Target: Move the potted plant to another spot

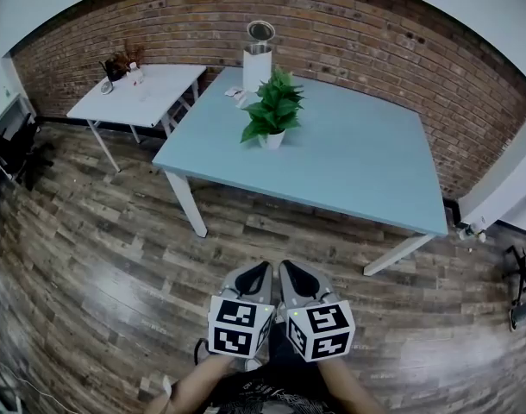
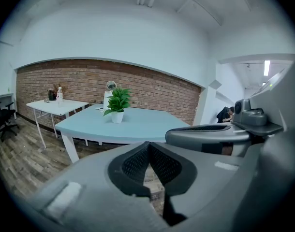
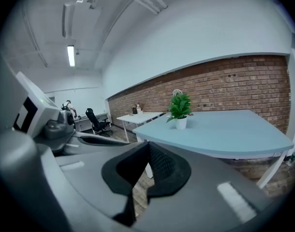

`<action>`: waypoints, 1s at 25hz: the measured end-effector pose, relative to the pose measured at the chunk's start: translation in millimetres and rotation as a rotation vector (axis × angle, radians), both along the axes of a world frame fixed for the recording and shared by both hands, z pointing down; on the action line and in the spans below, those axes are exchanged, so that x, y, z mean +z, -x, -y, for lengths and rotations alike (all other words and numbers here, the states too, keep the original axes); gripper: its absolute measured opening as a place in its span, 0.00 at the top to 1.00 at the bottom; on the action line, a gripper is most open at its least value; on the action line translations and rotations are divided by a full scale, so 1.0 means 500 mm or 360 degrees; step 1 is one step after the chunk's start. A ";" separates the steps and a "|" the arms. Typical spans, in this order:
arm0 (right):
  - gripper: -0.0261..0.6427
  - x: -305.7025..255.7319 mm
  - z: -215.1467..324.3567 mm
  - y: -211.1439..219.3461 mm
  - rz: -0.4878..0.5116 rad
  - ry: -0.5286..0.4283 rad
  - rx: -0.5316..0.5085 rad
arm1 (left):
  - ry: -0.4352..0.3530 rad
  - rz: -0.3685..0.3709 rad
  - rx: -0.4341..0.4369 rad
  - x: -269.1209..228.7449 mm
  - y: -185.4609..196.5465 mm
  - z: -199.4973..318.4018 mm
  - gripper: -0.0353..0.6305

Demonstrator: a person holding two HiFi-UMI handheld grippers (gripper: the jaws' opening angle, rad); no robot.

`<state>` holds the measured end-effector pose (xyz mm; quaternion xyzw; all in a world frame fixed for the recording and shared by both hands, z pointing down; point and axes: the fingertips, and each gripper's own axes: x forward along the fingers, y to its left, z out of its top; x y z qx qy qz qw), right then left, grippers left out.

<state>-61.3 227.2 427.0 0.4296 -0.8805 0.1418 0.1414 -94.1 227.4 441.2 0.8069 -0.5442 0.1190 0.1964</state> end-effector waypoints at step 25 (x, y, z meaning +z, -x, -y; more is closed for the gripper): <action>0.96 0.048 0.498 0.020 -0.0018 0.0041 -0.0241 | 0.0082 0.0119 -0.0203 0.045 0.019 0.490 0.96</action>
